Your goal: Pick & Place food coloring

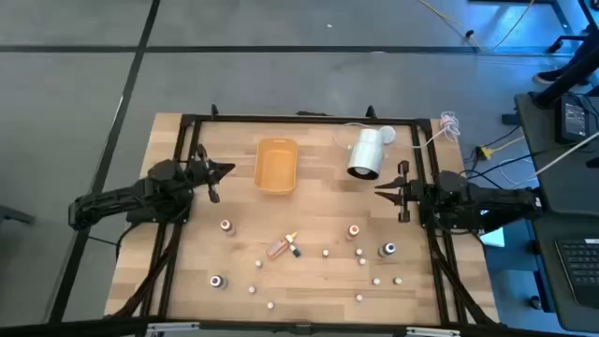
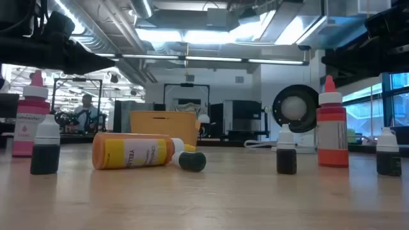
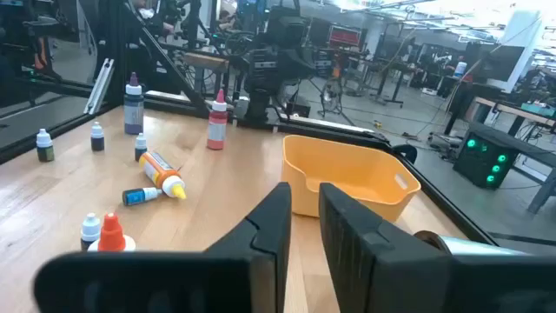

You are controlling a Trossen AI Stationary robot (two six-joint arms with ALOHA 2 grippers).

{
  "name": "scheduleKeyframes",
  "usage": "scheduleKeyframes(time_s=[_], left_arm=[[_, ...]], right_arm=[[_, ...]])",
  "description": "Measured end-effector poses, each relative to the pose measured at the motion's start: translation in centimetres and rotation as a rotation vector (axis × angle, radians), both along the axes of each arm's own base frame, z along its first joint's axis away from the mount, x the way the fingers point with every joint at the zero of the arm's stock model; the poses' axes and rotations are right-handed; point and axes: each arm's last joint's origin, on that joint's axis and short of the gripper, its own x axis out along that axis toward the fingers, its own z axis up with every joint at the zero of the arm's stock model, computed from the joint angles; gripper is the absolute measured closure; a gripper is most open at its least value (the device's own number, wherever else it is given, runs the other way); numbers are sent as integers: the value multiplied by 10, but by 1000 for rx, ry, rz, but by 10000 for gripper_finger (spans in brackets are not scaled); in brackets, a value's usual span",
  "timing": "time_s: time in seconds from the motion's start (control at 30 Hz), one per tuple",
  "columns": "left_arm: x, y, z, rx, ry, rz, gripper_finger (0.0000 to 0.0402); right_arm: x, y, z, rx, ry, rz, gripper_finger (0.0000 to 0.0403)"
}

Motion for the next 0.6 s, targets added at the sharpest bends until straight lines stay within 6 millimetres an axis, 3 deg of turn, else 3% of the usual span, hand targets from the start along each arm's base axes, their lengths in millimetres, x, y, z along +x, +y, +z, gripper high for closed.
scheduleKeyframes(time_s=[0.6], left_arm=[[0, 0, 0, 0, 0, 0, 390]], right_arm=[[0, 0, 0, 0, 0, 0, 336]])
